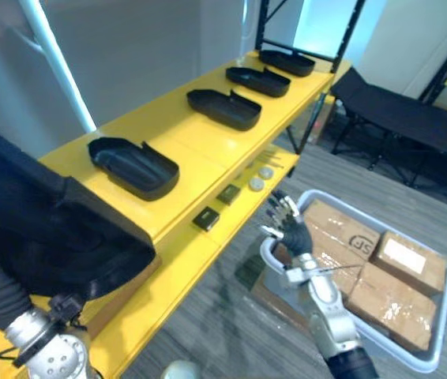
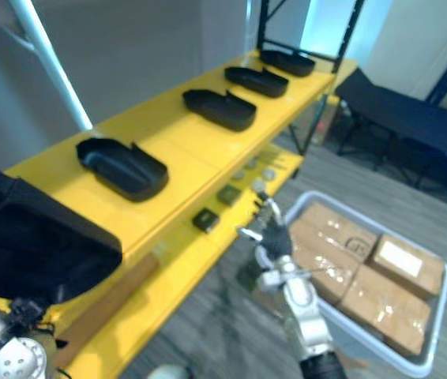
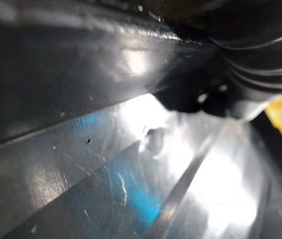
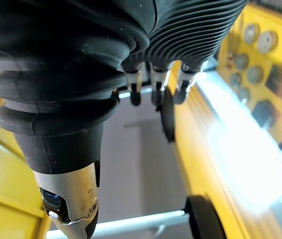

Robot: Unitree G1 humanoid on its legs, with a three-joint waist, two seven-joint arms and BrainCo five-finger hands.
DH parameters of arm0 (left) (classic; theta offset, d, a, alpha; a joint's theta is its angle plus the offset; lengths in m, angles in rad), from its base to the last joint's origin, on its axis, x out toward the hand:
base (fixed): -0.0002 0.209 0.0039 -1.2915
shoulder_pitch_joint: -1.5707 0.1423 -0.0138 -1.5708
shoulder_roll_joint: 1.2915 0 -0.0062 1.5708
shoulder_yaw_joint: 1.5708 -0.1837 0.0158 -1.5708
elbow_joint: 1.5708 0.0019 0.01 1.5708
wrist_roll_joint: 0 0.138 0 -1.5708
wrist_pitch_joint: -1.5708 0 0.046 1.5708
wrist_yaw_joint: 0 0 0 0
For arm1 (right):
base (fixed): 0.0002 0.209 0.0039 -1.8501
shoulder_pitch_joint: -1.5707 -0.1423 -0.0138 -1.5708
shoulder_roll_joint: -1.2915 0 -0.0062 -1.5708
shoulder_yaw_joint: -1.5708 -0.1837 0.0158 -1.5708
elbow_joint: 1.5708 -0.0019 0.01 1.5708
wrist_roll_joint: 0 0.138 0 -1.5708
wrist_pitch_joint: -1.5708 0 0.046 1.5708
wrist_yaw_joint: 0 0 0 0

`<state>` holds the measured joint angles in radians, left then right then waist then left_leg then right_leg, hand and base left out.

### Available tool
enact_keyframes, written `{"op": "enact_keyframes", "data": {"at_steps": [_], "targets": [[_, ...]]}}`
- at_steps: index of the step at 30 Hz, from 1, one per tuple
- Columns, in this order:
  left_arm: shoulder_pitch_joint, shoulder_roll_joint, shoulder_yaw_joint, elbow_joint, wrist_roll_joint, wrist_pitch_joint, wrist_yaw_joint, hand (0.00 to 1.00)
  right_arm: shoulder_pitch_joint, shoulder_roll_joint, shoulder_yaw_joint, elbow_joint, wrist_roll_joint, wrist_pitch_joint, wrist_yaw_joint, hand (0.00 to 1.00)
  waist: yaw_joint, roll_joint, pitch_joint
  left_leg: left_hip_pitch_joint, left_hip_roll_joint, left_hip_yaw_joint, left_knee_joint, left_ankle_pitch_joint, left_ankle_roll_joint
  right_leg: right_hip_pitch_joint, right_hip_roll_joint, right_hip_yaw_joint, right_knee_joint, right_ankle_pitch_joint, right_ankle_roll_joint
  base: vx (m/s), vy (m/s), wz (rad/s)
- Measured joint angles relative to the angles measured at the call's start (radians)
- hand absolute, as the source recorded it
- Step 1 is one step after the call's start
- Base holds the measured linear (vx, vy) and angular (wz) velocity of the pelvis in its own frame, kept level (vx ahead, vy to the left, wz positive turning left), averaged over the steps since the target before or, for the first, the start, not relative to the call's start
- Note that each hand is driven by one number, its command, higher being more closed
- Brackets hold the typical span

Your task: Walk over and take plastic housings, then place them on the shelf

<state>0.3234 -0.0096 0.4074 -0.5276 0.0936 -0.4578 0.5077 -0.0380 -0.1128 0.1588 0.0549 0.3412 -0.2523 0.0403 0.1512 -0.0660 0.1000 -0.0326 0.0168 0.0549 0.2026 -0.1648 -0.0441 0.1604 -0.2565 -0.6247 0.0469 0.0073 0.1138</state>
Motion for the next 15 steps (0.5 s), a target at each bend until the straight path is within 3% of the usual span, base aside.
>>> {"op": "enact_keyframes", "data": {"at_steps": [2, 3, 6, 10, 15], "targets": [[-0.02, 0.008, -0.002, 0.0, 0.002, -0.004, 0.0, 1.0, 0.004, -0.001, -0.027, -0.008, -0.001, -0.02, 0.011, 0.0, -0.006, 0.001, 0.0, 0.003, -0.009, -0.008, -0.014, 0.006, 0.006, -0.005, -0.006, 0.019, 0.012, -0.012, -0.019, 0.02, 0.067, 0.24], [-0.045, 0.032, -0.035, 0.004, 0.004, -0.019, 0.0, 1.0, 0.025, -0.001, -0.059, -0.021, -0.002, -0.039, 0.026, 0.0, -0.025, 0.0, -0.001, 0.018, -0.024, -0.041, -0.058, 0.032, 0.01, -0.008, -0.013, 0.081, 0.037, -0.028, -0.045, 0.03, 0.102, 0.58], [-0.124, 0.117, -0.116, 0.041, 0.028, -0.041, 0.001, 1.0, 0.064, -0.01, -0.116, -0.049, -0.003, -0.06, 0.03, 0.0, -0.059, 0.005, -0.025, 0.035, -0.036, -0.115, -0.166, 0.106, 0.012, -0.044, -0.023, 0.216, 0.113, -0.03, -0.048, 0.05, 0.073, 0.76], [-0.197, 0.162, -0.148, 0.081, 0.045, -0.043, 0.002, 1.0, 0.053, -0.027, -0.154, -0.049, -0.001, -0.074, 0.053, 0.0, -0.07, 0.007, -0.034, 0.03, -0.037, -0.128, -0.184, 0.138, 0.0, -0.051, -0.021, 0.235, 0.115, -0.031, -0.047, 0.05, -0.011, 0.27], [-0.213, 0.16, -0.15, 0.111, 0.064, -0.035, 0.022, 1.0, 0.029, -0.051, -0.177, -0.049, -0.002, -0.077, 0.093, 0.0, -0.076, 0.009, -0.033, 0.015, -0.025, -0.132, -0.164, 0.144, -0.01, -0.018, 0.002, 0.237, 0.058, -0.031, -0.047, 0.0, -0.053, 0.09]]}}
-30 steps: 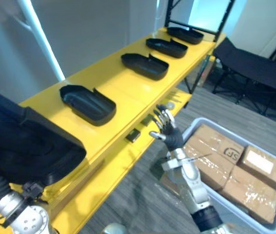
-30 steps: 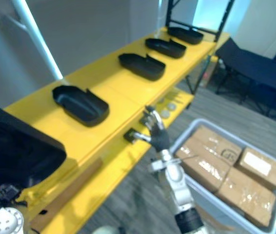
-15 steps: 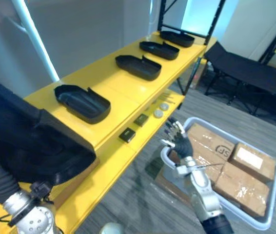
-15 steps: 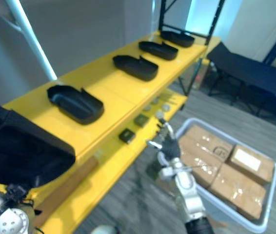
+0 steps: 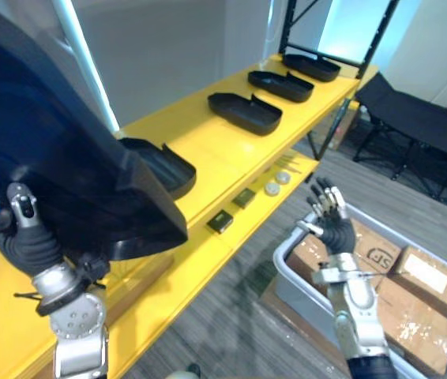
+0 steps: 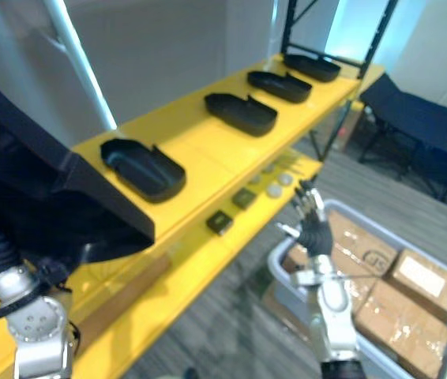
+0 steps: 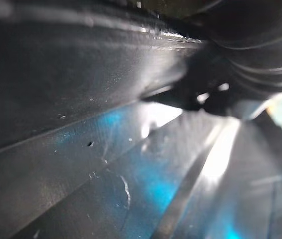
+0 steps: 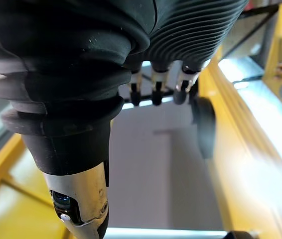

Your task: Walk over and take plastic housings, then place them on the shelf

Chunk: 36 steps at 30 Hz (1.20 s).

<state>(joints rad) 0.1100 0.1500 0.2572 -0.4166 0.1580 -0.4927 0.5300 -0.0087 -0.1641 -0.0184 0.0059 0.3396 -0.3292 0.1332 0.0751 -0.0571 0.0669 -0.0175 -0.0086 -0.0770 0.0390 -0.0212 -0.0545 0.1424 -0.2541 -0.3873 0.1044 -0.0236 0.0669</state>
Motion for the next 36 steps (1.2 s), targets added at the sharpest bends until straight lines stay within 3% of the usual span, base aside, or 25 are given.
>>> {"op": "enact_keyframes", "data": {"at_steps": [4, 9, 10, 12, 17, 19, 22, 27, 34, 36], "targets": [[0.002, -0.003, -0.005, 0.014, -0.003, 0.0, -0.004, 1.0, -0.028, -0.007, 0.0, -0.001, -0.002, -0.002, -0.003, 0.0, -0.005, 0.028, 0.019, -0.016, 0.021, -0.007, 0.032, 0.008, -0.013, 0.018, 0.029, 0.001, -0.012, -0.012, -0.006, -0.07, -0.059, 0.12], [0.029, -0.029, 0.0, 0.013, -0.066, -0.022, -0.042, 1.0, -0.022, -0.003, -0.007, -0.019, -0.013, -0.001, -0.018, 0.0, -0.014, 0.034, 0.035, -0.004, 0.021, -0.017, 0.033, 0.016, -0.032, 0.036, 0.027, 0.039, 0.011, -0.117, 0.028, -0.15, -0.062, 0.1], [0.043, -0.048, 0.004, 0.011, -0.071, -0.035, -0.052, 1.0, -0.009, 0.003, -0.011, -0.038, -0.02, -0.001, -0.023, 0.0, -0.019, 0.039, 0.042, -0.001, 0.028, -0.011, 0.023, 0.021, -0.035, 0.032, 0.028, 0.043, 0.019, -0.131, 0.054, -0.16, -0.048, -0.03], [0.078, -0.058, 0.006, -0.009, -0.072, -0.055, -0.073, 1.0, 0.015, 0.006, -0.021, -0.043, -0.022, -0.001, -0.024, 0.0, -0.03, 0.043, 0.04, 0.003, 0.061, 0.055, -0.006, 0.033, -0.037, 0.009, 0.033, 0.057, 0.027, -0.142, 0.058, -0.21, -0.038, -0.1], [0.079, -0.057, 0.019, -0.096, -0.069, -0.076, -0.081, 1.0, 0.035, 0.006, -0.02, -0.067, -0.043, -0.009, -0.017, 0.0, -0.034, 0.053, 0.028, 0.017, 0.071, 0.159, -0.059, 0.07, -0.032, -0.053, 0.025, 0.099, 0.017, -0.134, 0.053, -0.02, 0.032, -0.43], [0.064, -0.054, 0.037, -0.098, -0.06, -0.071, -0.075, 1.0, 0.028, 0.009, -0.012, -0.067, -0.057, -0.02, -0.002, 0.0, -0.032, 0.049, 0.025, 0.013, 0.07, 0.198, -0.072, 0.076, -0.031, -0.075, 0.012, 0.088, -0.004, -0.093, 0.037, 0.07, 0.074, -0.57], [0.023, -0.04, 0.042, -0.073, -0.026, -0.045, -0.048, 1.0, 0.024, 0.015, 0.007, -0.064, -0.062, -0.023, 0.0, 0.0, -0.038, 0.024, 0.031, -0.019, 0.067, 0.212, -0.067, 0.077, -0.03, -0.09, 0.012, 0.082, -0.051, -0.02, 0.095, 0.08, 0.013, -0.2], [0.005, -0.041, 0.034, -0.048, -0.021, -0.013, -0.032, 1.0, 0.024, 0.012, 0.006, -0.06, -0.079, -0.023, 0.0, 0.0, -0.057, 0.032, 0.034, -0.012, 0.071, 0.171, -0.069, 0.077, -0.03, -0.043, 0.021, 0.001, -0.056, -0.013, 0.103, 0.09, -0.045, 0.27], [0.051, -0.045, 0.047, -0.045, 0.008, 0.016, -0.005, 1.0, -0.043, 0.002, 0.061, -0.039, -0.079, -0.077, 0.037, 0.0, -0.024, 0.034, 0.042, 0.017, 0.064, 0.116, -0.07, 0.076, -0.03, 0.024, 0.022, -0.069, -0.056, -0.018, 0.094, -0.01, -0.017, 0.23], [0.077, -0.056, 0.054, -0.031, 0.008, 0.016, -0.001, 1.0, -0.067, 0.002, 0.111, -0.023, -0.078, -0.085, 0.052, 0.0, -0.002, 0.037, 0.045, 0.017, 0.061, 0.089, -0.062, 0.076, -0.031, 0.047, 0.024, -0.097, -0.056, -0.028, 0.085, -0.07, -0.023, 0.36]]}}
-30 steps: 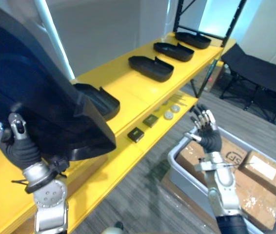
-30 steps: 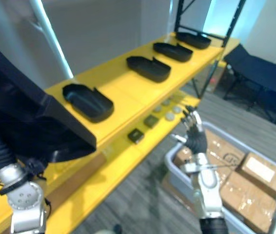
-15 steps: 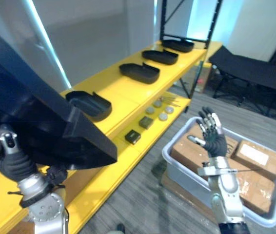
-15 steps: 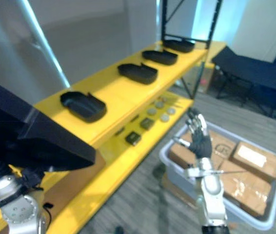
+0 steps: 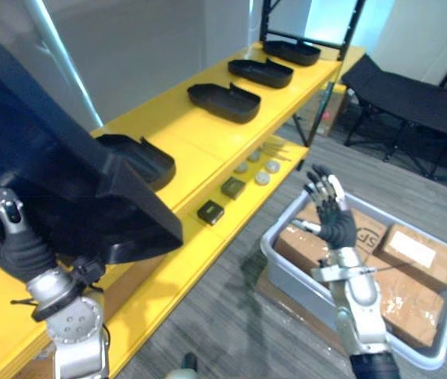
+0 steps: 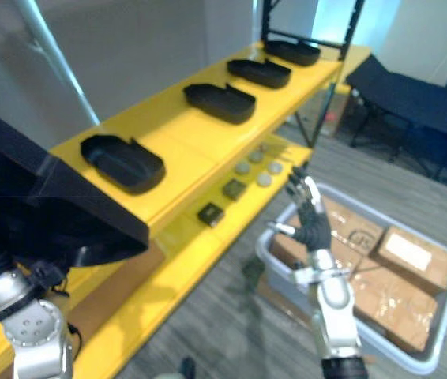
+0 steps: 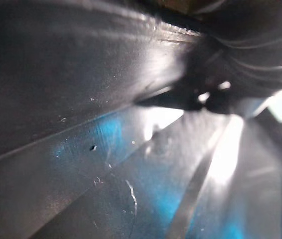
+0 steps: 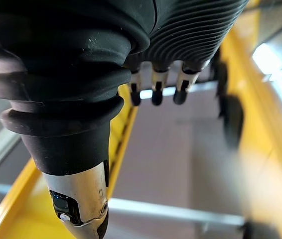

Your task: Walk over and take plastic housings, then place them on the shelf

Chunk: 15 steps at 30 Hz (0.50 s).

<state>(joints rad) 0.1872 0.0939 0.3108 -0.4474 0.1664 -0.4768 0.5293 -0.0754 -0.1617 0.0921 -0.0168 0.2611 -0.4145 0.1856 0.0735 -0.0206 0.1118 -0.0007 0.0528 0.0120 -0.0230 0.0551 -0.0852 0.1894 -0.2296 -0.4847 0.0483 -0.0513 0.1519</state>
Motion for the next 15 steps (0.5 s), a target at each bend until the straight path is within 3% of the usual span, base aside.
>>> {"op": "enact_keyframes", "data": {"at_steps": [5, 9, 11, 15], "targets": [[0.03, -0.036, 0.048, 0.008, -0.008, -0.001, 0.002, 1.0, -0.061, 0.005, 0.135, 0.057, -0.01, 0.001, 0.029, 0.0, 0.037, 0.01, 0.038, -0.009, -0.009, -0.086, 0.014, 0.014, -0.004, 0.057, 0.009, -0.1, 0.013, -0.049, -0.002, -0.11, -0.055, 0.59], [0.055, -0.058, 0.098, 0.005, -0.011, -0.012, -0.008, 1.0, -0.063, 0.008, 0.191, 0.066, -0.034, 0.01, 0.032, 0.0, 0.069, 0.018, 0.042, -0.036, -0.008, -0.09, -0.002, 0.05, -0.001, 0.059, 0.003, -0.172, 0.046, -0.067, -0.001, -0.06, -0.016, 0.49], [0.061, -0.064, 0.116, -0.002, -0.012, -0.017, -0.015, 1.0, -0.068, 0.012, 0.207, 0.071, -0.042, 0.01, 0.028, 0.0, 0.09, 0.001, 0.048, -0.036, -0.015, -0.093, -0.012, 0.061, -0.006, 0.064, -0.001, -0.178, 0.049, -0.063, 0.006, 0.0, 0.02, 0.17], [0.069, -0.063, 0.119, -0.006, -0.012, -0.023, -0.024, 1.0, -0.068, 0.021, 0.212, 0.077, -0.041, 0.01, -0.001, 0.0, 0.096, -0.025, 0.042, -0.035, -0.027, -0.094, -0.026, 0.071, 0.002, 0.063, -0.013, -0.181, 0.05, -0.064, 0.004, 0.01, 0.016, 0.04]]}}
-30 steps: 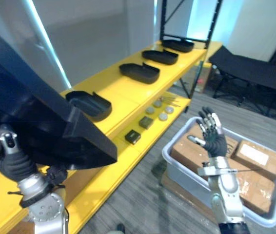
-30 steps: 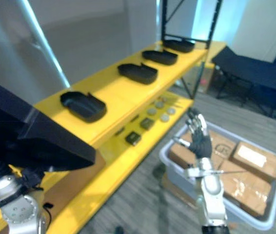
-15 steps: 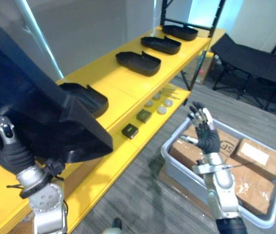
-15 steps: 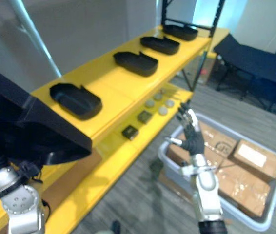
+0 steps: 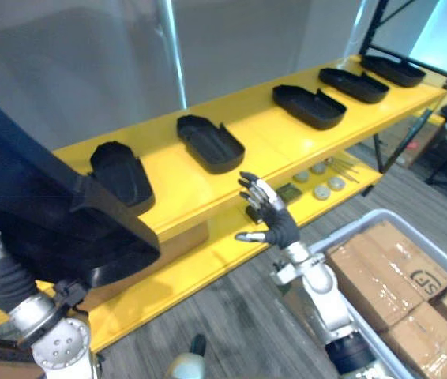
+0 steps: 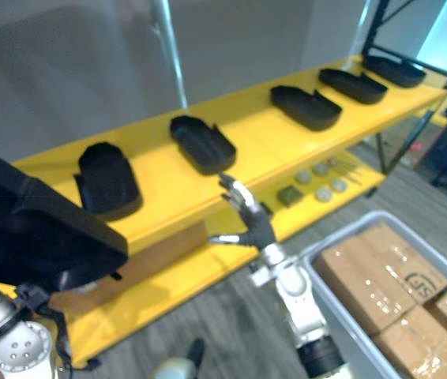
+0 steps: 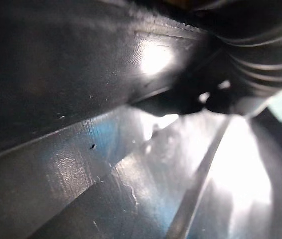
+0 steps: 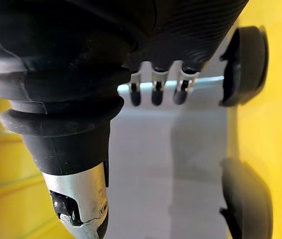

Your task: Walk over and take plastic housings, then place them on the shelf

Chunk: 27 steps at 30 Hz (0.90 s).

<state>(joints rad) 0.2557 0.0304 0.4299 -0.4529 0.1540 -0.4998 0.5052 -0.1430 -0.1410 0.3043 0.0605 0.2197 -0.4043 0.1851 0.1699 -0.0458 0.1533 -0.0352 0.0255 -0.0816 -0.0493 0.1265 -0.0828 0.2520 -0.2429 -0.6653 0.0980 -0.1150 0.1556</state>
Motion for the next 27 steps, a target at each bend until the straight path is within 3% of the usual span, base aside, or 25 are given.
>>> {"op": "enact_keyframes", "data": {"at_steps": [7, 11, 12, 14, 15, 16, 17, 18, 19, 21, 23, 25, 26, 27], "targets": [[-0.001, 0.001, -0.011, -0.018, 0.005, -0.002, 0.002, 1.0, 0.001, -0.002, 0.012, 0.012, 0.003, 0.0, -0.003, 0.0, -0.003, -0.002, -0.002, 0.015, 0.0, 0.036, -0.029, 0.004, 0.016, -0.015, -0.012, 0.025, 0.008, -0.003, -0.005, -0.02, 0.003, -0.09], [-0.021, 0.002, -0.011, -0.033, 0.02, -0.009, -0.003, 1.0, 0.005, -0.002, -0.01, 0.013, 0.003, -0.004, -0.013, 0.0, -0.007, -0.017, 0.007, -0.004, -0.01, 0.092, 0.012, -0.025, 0.029, -0.049, -0.061, 0.026, 0.085, -0.035, -0.045, 0.01, 0.03, 0.02], [-0.034, 0.003, -0.014, -0.035, 0.025, -0.017, -0.004, 1.0, 0.014, -0.01, -0.022, 0.016, 0.003, -0.011, -0.021, 0.0, -0.019, -0.019, 0.016, -0.002, -0.014, 0.088, 0.045, -0.048, 0.027, -0.055, -0.088, 0.016, 0.176, -0.027, -0.041, 0.07, 0.084, 0.31], [-0.053, 0.025, -0.019, -0.035, 0.035, -0.025, 0.002, 1.0, 0.037, -0.014, -0.041, 0.016, 0.003, -0.018, -0.036, 0.0, -0.02, -0.022, 0.021, 0.012, -0.015, 0.083, 0.081, -0.08, 0.037, -0.114, -0.151, 0.047, 0.385, 0.002, -0.091, 0.05, 0.099, 0.17], [-0.064, 0.067, -0.017, -0.034, 0.05, -0.025, 0.019, 1.0, 0.038, -0.012, -0.051, 0.016, 0.0, -0.035, -0.051, 0.0, -0.02, -0.025, 0.033, 0.039, -0.013, 0.088, 0.095, -0.104, 0.046, -0.161, -0.181, 0.113, 0.513, 0.053, -0.145, 0.06, 0.086, -0.05], [-0.071, 0.108, -0.019, -0.034, 0.059, -0.025, 0.032, 1.0, 0.039, -0.005, -0.061, 0.016, -0.001, -0.047, -0.064, 0.0, -0.022, -0.023, 0.041, 0.06, -0.002, 0.085, 0.09, -0.112, 0.055, -0.202, -0.201, 0.16, 0.604, 0.123, -0.155, 0.11, 0.043, 0.05], [-0.091, 0.157, -0.022, -0.027, 0.063, -0.025, 0.04, 1.0, 0.037, 0.001, -0.08, 0.016, -0.005, -0.063, -0.079, 0.0, -0.038, -0.007, 0.05, 0.083, 0.017, 0.065, 0.084, -0.119, 0.063, -0.256, -0.203, 0.209, 0.68, 0.121, -0.159, 0.11, 0.011, 0.19], [-0.13, 0.188, -0.021, -0.007, 0.06, -0.024, 0.044, 1.0, 0.027, -0.002, -0.109, 0.012, -0.009, -0.078, -0.081, 0.0, -0.047, 0.001, 0.049, 0.086, 0.042, 0.055, 0.084, -0.123, 0.064, -0.287, -0.168, 0.241, 0.655, 0.029, -0.14, 0.09, 0.003, 0.22], [-0.154, 0.199, -0.02, 0.008, 0.058, -0.023, 0.05, 1.0, 0.019, -0.002, -0.129, 0.004, -0.009, -0.083, -0.081, 0.0, -0.047, 0.004, 0.05, 0.085, 0.051, 0.054, 0.085, -0.125, 0.06, -0.296, -0.143, 0.263, 0.595, 0.011, -0.129, 0.06, 0.04, 0.15], [-0.23, 0.227, -0.018, 0.074, 0.042, -0.012, 0.066, 1.0, -0.003, -0.004, -0.189, -0.039, -0.007, -0.099, -0.078, 0.0, -0.053, 0.002, 0.049, 0.064, 0.058, 0.038, 0.09, -0.131, 0.051, -0.298, -0.082, 0.334, 0.325, 0.017, -0.107, 0.04, -0.021, 0.2], [-0.284, 0.23, -0.019, 0.136, 0.039, 0.042, 0.077, 1.0, -0.021, -0.023, -0.24, -0.089, 0.001, -0.098, -0.064, 0.0, -0.076, -0.003, 0.046, 0.05, 0.056, 0.009, 0.089, -0.135, 0.038, -0.279, -0.033, 0.4, 0.116, 0.059, -0.042, 0.09, -0.137, 0.38], [-0.282, 0.221, -0.027, 0.144, 0.04, 0.059, 0.072, 1.0, -0.023, -0.042, -0.256, -0.117, 0.004, -0.093, -0.041, 0.0, -0.076, -0.022, 0.034, 0.048, 0.049, -0.01, 0.084, -0.141, 0.012, -0.237, 0.002, 0.418, 0.02, 0.081, -0.015, 0.15, -0.313, 0.39], [-0.281, 0.214, -0.04, 0.144, 0.041, 0.066, 0.072, 1.0, -0.024, -0.047, -0.26, -0.127, 0.022, -0.089, -0.02, 0.0, -0.077, -0.052, 0.013, 0.035, 0.03, -0.024, 0.077, -0.141, -0.008, -0.202, 0.017, 0.418, -0.021, 0.099, -0.014, 0.19, -0.418, 0.59], [-0.277, 0.183, -0.047, 0.148, 0.042, 0.065, 0.074, 1.0, -0.029, -0.059, -0.263, -0.125, 0.03, -0.088, -0.007, 0.0, -0.081, -0.038, 0.01, 0.036, 0.037, -0.044, 0.076, -0.139, -0.023, -0.182, 0.029, 0.407, -0.036, 0.124, 0.008, 0.15, -0.332, 0.63]]}}
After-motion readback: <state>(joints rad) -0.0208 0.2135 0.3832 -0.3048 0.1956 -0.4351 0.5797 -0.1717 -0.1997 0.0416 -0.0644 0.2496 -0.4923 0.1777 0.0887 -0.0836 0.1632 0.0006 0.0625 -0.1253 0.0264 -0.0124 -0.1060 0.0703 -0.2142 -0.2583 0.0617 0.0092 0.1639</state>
